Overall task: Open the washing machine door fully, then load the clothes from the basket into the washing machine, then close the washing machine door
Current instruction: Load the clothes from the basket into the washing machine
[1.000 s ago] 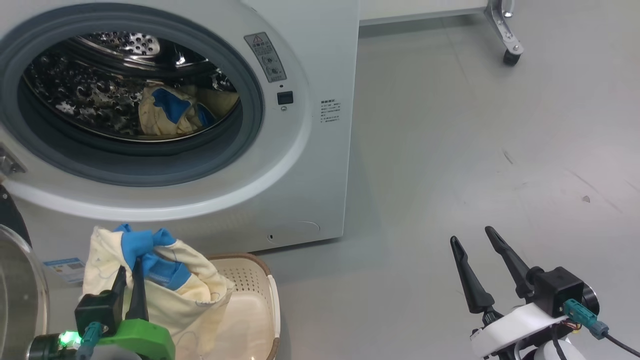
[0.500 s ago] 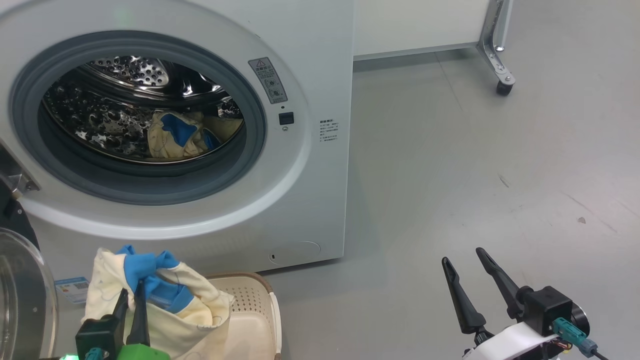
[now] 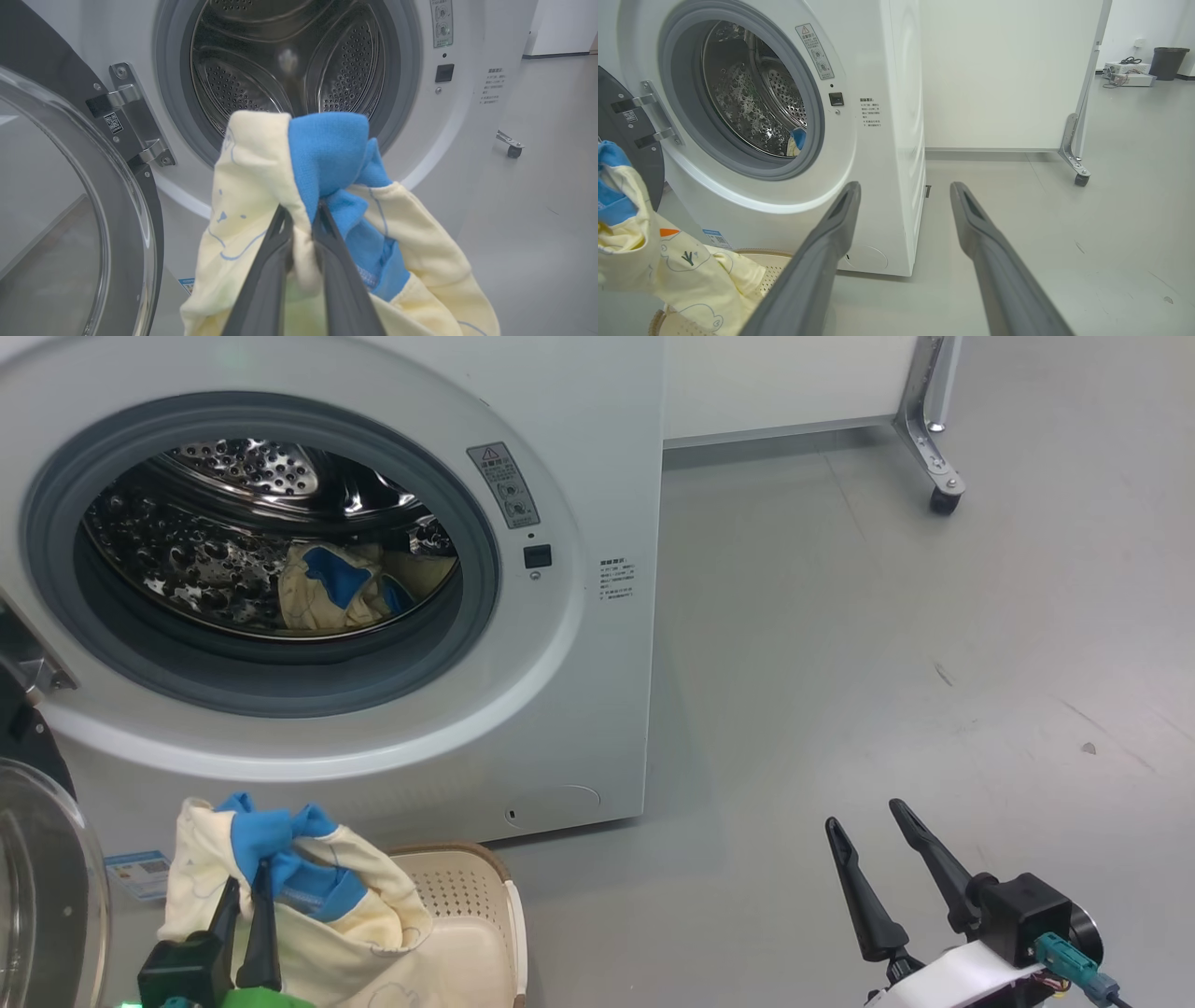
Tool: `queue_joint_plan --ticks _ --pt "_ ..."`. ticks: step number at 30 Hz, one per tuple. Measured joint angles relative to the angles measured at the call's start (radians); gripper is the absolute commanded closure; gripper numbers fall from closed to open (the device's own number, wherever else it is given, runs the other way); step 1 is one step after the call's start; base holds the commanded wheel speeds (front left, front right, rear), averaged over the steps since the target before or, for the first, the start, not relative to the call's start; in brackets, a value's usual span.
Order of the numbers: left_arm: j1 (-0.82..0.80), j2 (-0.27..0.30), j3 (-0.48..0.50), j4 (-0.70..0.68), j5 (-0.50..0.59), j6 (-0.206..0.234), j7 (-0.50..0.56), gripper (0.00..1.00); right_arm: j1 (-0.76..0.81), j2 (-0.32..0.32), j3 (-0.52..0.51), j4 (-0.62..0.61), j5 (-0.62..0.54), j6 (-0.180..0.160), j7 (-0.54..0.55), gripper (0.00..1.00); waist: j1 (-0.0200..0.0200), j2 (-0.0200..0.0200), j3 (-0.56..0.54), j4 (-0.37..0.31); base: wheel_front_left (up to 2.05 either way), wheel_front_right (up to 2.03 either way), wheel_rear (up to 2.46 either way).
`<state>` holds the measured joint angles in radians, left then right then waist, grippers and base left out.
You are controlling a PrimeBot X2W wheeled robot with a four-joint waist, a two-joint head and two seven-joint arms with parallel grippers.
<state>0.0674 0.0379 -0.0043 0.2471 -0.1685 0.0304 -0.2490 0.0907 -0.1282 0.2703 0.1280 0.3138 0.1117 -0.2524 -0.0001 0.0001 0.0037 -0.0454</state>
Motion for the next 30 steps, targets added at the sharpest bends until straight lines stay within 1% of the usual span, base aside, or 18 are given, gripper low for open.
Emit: queue_joint_plan --ticks 7,13,19,30 --pt "0.0 0.0 -0.007 -0.036 -0.009 0.005 0.0 1.0 0.001 -0.004 0.0 -0.028 0.0 0.0 0.001 0.0 0.0 0.0 0.023 -0.001 0.0 0.0 0.0" --pt "-0.017 0.0 -0.02 -0.061 -0.026 0.007 0.003 1.0 0.0 -0.01 0.0 -0.066 -0.004 0.0 0.011 0.0 0.0 0.0 0.069 -0.002 0.0 0.0 0.0" --pt "-0.116 0.0 -0.026 -0.053 -0.056 0.006 0.039 1.0 -0.022 -0.026 0.005 -0.101 -0.008 0.0 0.02 0.0 0.0 0.0 0.138 -0.006 0.0 0.0 0.0" --pt "-0.346 0.001 -0.023 0.001 -0.096 -0.014 0.14 1.0 -0.09 -0.025 0.02 -0.142 -0.008 0.001 0.021 0.0 0.0001 0.0 0.27 -0.035 0.0 0.0 0.0"
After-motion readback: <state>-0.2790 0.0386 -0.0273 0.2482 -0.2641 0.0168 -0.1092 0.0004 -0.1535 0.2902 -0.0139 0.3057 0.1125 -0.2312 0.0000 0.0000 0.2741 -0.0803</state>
